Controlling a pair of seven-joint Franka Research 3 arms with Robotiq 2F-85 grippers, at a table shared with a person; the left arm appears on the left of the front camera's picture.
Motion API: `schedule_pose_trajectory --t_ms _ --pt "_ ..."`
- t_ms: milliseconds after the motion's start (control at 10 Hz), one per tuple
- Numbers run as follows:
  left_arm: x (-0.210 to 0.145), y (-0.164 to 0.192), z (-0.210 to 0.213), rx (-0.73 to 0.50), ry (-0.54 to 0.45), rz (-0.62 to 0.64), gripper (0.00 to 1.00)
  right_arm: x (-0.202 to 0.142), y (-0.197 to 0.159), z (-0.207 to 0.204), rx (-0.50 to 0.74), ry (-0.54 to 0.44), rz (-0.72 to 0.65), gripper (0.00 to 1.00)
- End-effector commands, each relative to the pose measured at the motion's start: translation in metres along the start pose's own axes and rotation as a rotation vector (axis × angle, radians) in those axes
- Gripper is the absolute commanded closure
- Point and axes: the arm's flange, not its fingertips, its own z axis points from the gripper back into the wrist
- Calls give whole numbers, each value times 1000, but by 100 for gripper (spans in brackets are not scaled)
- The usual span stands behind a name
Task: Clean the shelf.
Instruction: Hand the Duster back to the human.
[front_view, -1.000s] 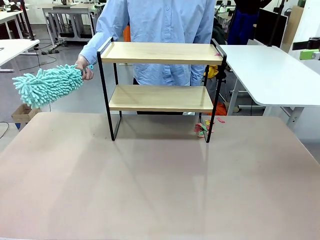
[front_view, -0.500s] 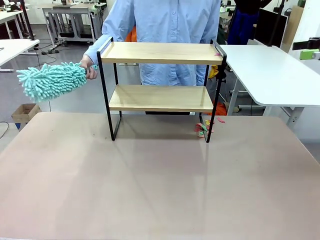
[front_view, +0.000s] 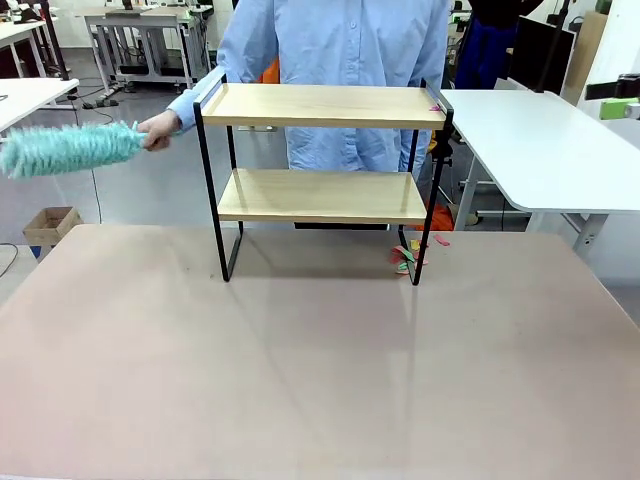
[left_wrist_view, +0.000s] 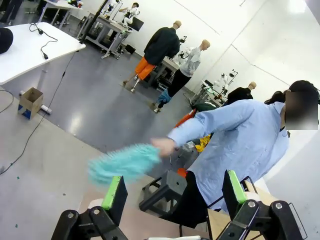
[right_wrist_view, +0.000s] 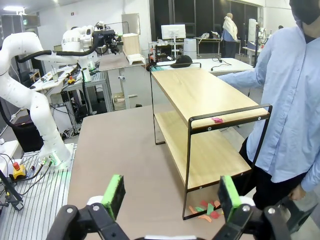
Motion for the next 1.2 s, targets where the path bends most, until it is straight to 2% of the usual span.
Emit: schedule_pose_trajectory --t_ms 0,1100 --pt "0 -1 0 5 -3 -2 0 4 1 0 4 1 -7 0" --pt "0 -1 0 5 -3 -2 0 4 1 0 4 1 -7 0"
